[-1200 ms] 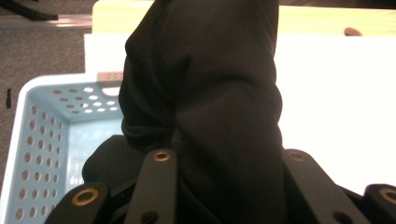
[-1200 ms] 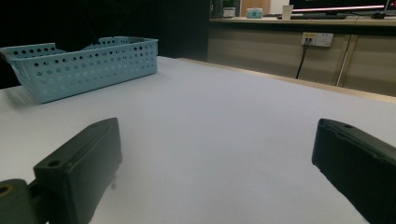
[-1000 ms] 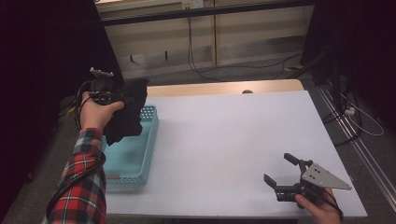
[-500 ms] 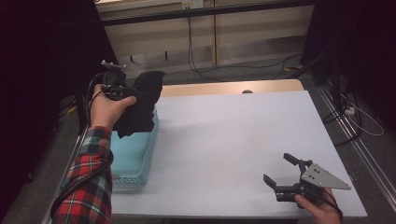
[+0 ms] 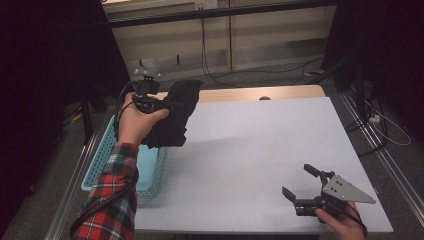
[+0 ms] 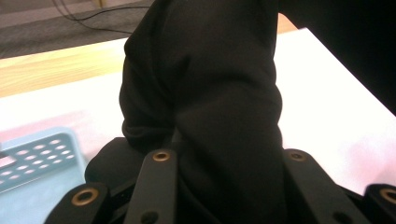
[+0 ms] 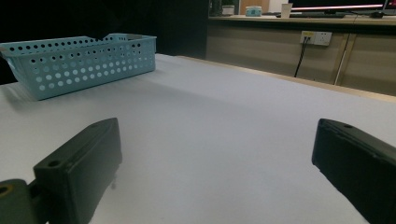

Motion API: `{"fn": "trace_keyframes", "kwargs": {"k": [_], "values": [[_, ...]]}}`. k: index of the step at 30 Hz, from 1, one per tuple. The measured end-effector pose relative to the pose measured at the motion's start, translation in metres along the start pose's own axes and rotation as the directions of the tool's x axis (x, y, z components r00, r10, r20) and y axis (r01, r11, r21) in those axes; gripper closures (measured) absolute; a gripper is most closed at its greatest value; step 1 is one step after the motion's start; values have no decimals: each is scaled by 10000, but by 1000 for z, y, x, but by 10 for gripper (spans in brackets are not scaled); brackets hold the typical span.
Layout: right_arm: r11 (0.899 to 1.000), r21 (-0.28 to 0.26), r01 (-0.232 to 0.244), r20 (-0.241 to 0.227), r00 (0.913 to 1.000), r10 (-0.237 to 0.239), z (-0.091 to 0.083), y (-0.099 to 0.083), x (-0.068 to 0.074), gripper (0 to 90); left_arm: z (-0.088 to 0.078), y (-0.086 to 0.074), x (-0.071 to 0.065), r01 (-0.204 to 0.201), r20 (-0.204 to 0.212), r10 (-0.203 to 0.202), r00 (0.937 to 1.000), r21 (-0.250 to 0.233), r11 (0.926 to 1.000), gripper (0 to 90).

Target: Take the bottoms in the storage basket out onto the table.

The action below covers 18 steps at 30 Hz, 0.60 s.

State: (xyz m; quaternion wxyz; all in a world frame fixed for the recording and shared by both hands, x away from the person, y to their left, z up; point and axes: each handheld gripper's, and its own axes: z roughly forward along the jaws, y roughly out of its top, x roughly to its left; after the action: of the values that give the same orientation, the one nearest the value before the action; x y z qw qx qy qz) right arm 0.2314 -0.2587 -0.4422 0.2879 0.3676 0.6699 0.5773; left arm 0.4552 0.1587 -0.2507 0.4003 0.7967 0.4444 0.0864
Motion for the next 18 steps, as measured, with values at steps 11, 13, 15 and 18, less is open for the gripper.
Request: {"fn": "trace_keyframes", "kwargs": {"k": [11,13,15,18], "values": [[10000,-9,57,59,10000,-57,0,0,-1,8,20,-15,-27,-647,685,658,9955,-171,9978,699],[10000,29,70,42,10000,-70,0,0,-1,8,23,-19,-30,-678,766,698,9946,-282,9973,698],[10000,37,78,23,10000,-79,0,0,-1,8,25,-21,-31,-764,819,784,9935,-270,9967,698],[10000,33,90,12,10000,-90,0,0,0,8,33,-30,-37,-856,934,887,9917,-376,9956,697]]}}
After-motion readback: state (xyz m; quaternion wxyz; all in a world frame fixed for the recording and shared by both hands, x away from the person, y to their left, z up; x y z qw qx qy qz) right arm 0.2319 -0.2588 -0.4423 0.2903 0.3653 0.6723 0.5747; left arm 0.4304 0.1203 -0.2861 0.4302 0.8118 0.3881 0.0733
